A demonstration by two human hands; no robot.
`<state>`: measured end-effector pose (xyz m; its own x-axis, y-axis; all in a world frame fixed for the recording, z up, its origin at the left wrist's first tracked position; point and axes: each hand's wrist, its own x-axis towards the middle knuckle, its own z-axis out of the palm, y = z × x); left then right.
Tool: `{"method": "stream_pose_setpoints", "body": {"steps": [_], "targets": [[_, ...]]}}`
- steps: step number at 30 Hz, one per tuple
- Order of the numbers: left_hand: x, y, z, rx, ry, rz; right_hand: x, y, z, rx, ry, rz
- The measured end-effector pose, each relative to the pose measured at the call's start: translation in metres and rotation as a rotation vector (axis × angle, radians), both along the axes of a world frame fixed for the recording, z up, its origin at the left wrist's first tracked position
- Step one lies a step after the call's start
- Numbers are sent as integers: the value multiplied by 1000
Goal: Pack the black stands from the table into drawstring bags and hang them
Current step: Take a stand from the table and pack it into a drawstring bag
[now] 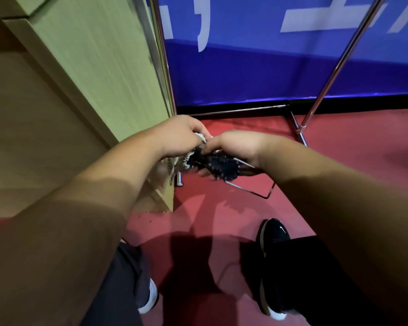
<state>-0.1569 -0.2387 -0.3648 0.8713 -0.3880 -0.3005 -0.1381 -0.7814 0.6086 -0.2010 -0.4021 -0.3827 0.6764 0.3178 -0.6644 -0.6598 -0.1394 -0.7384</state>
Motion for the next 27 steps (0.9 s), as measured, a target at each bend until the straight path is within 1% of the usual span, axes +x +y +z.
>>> {"method": "stream_pose_setpoints", "body": {"steps": [4,7,8,10,12,15,18,20,22,24,25,26,27], "targets": [[-2,7,8,107,44,-195,7,-9,7,92,75,58],[-1,12,12,156,43,-313,10,-18,12,230,143,19],[-1,14,13,129,39,-341,11,-20,14,270,153,-12],[-1,21,13,-16,58,-302,10,-23,18,324,129,-69],[-2,25,13,-140,102,-185,8,-22,19,372,75,-135],[1,32,10,-204,158,-126,8,-20,18,416,48,-242],[2,33,7,-282,226,-66,9,-17,15,402,53,-270],[2,32,6,-332,194,-8,12,-15,13,290,36,-255],[2,28,5,-347,129,10,14,-12,12,21,-58,-200],[4,26,6,-349,69,76,15,-12,8,-265,-185,-130],[5,25,5,-351,45,117,14,-12,6,-368,-228,-90],[6,24,6,-344,22,151,13,-12,4,-427,-241,-45],[7,23,6,-338,5,174,11,-10,2,-438,-215,-4]]}}
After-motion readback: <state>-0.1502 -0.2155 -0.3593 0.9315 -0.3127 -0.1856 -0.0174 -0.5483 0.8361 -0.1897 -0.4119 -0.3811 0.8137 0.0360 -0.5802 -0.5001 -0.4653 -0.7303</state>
